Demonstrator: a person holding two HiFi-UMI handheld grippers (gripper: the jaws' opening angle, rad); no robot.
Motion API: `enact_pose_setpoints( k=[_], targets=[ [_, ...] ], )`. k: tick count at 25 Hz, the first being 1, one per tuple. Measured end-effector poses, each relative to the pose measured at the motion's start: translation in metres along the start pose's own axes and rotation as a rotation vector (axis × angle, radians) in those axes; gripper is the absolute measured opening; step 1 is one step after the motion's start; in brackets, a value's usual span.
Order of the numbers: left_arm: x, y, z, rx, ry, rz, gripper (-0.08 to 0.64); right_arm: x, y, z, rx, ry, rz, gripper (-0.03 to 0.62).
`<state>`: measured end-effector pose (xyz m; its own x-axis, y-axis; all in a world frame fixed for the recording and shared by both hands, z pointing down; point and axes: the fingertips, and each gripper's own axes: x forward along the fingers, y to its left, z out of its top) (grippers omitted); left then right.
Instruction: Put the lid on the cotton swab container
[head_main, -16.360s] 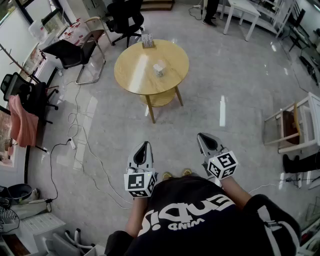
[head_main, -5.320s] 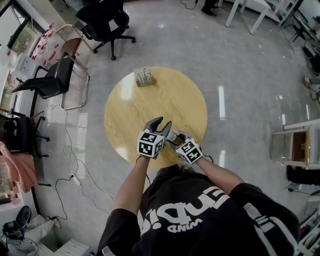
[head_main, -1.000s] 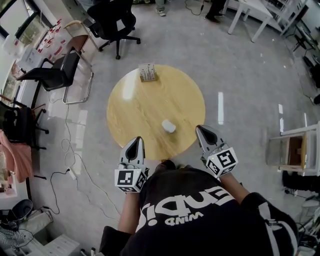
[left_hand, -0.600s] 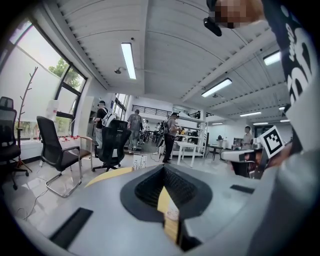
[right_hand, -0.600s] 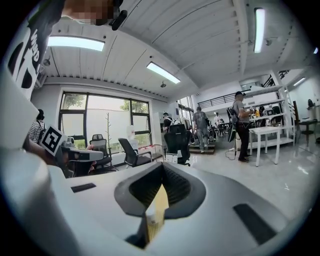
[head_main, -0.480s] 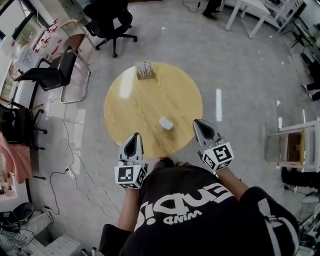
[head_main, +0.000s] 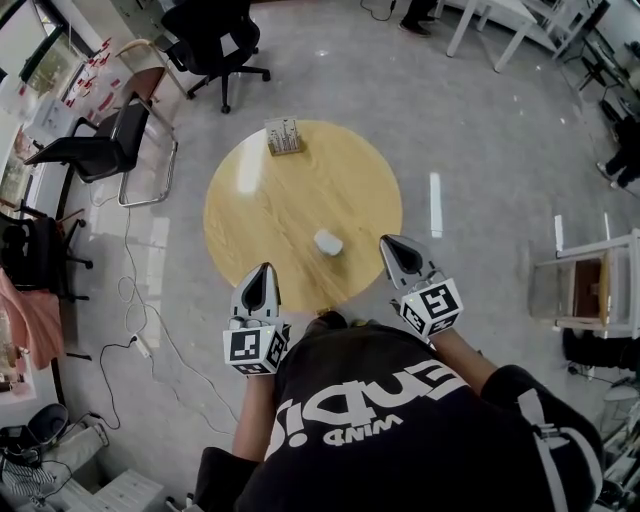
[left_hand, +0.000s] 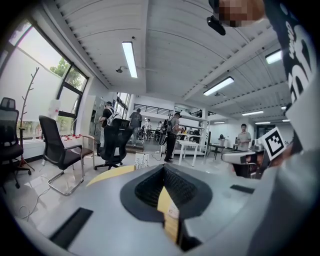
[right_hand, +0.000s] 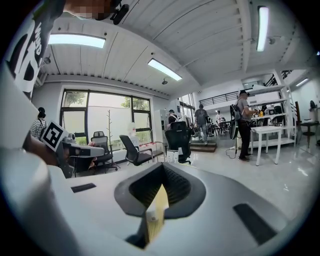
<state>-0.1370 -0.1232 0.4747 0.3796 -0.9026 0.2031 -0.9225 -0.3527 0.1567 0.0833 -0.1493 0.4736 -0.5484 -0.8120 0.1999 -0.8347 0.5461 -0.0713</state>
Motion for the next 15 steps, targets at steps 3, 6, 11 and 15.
enact_pose_setpoints(
  k=[3,6,11,15],
  targets=[
    [-0.0001,-0.002,-0.0007,0.0,0.003,-0.004,0.011,0.0003,0.0007,-0.0005,-0.005,0.003,0.0,0.003],
    [-0.0006,-0.0033,-0.0019,0.001,0.009,-0.008,0.011,0.0009,0.0012,-0.0011,-0.008,0.008,0.001,0.003],
    [0.0015,-0.0029,-0.006,-0.005,0.017,-0.009,0.011,0.0031,0.001,-0.0046,-0.008,0.016,0.002,0.003],
    [0.0019,-0.0034,-0.0079,-0.01,0.022,-0.007,0.011,0.0034,0.0039,-0.0083,-0.007,0.024,0.013,0.003]
  ],
)
